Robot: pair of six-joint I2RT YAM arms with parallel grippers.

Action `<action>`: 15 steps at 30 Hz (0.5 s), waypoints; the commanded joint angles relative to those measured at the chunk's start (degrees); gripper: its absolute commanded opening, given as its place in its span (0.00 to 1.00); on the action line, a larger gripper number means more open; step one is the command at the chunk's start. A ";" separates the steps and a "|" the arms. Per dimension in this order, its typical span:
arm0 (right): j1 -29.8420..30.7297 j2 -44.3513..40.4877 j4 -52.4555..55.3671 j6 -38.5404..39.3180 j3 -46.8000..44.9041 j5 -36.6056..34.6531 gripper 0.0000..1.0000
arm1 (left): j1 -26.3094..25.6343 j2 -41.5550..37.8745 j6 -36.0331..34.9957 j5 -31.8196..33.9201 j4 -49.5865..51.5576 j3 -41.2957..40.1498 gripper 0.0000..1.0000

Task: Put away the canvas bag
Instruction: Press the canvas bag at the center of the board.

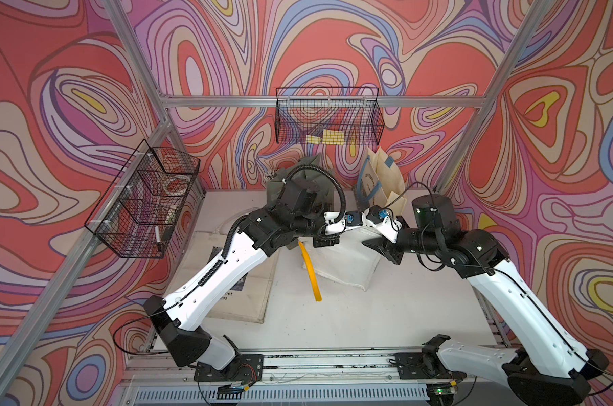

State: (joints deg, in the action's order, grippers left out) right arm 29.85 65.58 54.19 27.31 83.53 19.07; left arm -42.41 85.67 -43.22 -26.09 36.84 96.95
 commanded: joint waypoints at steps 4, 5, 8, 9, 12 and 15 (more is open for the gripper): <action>-3.23 -6.60 -9.38 -7.27 -8.26 5.62 0.59 | 6.77 -7.91 9.81 -16.02 -18.65 -8.92 0.00; -3.45 -7.48 -10.59 -8.12 -9.70 5.58 0.59 | 7.05 -8.61 10.14 -16.81 -19.50 -9.60 0.00; -3.77 -9.41 -13.44 -10.21 -12.88 5.58 0.60 | 8.02 -9.83 9.95 -19.79 -19.33 -10.13 0.00; -3.80 -10.16 -14.42 -10.91 -13.89 5.41 0.61 | 8.21 -10.35 9.89 -20.34 -19.67 -10.65 0.00; -3.98 -12.60 -17.02 -12.85 -15.94 4.11 0.61 | 9.37 -12.11 10.18 -21.53 -21.35 -12.62 0.00; -4.02 -14.62 -16.76 -13.75 -17.06 2.78 0.61 | 10.80 -13.61 11.30 -22.72 -24.61 -14.16 0.00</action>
State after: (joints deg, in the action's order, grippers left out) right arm 26.22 52.82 39.35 16.34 67.55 23.05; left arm -32.97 74.13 -33.85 -44.31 20.69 83.42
